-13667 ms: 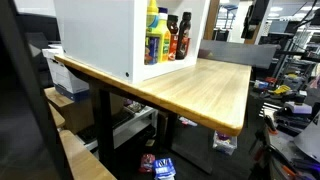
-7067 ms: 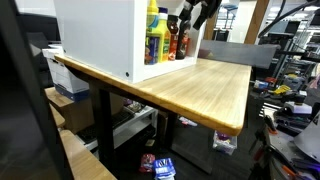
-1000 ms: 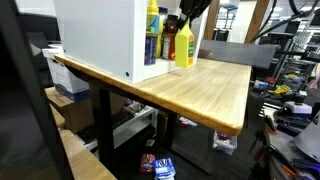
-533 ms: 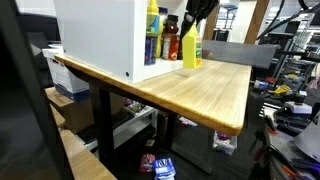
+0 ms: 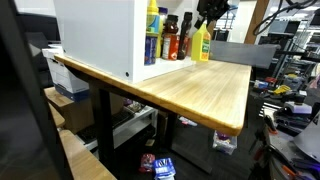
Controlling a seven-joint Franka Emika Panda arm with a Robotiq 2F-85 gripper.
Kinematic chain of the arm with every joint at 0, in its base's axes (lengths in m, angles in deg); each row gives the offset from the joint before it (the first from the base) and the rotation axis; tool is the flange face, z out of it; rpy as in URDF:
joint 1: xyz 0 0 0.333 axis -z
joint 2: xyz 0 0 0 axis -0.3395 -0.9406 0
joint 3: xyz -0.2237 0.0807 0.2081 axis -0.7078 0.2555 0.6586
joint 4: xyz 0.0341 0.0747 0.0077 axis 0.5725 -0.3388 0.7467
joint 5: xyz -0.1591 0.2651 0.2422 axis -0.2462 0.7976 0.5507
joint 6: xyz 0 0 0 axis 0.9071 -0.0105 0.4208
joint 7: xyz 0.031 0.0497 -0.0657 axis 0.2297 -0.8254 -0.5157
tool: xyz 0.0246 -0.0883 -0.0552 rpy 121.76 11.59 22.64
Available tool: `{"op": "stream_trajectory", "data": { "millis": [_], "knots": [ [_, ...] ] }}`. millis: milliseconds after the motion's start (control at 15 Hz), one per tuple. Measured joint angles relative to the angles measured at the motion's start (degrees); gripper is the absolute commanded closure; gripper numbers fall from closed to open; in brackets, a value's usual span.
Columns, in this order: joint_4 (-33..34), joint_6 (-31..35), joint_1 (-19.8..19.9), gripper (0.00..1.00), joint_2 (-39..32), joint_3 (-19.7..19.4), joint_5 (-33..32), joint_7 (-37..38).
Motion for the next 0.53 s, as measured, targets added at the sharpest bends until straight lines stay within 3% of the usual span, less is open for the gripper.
{"op": "stream_trajectory", "data": {
  "millis": [533],
  "knots": [
    [-3.2, -0.6, 10.0, 0.92, 5.7, -0.1, -1.3, 9.0]
  ]
}}
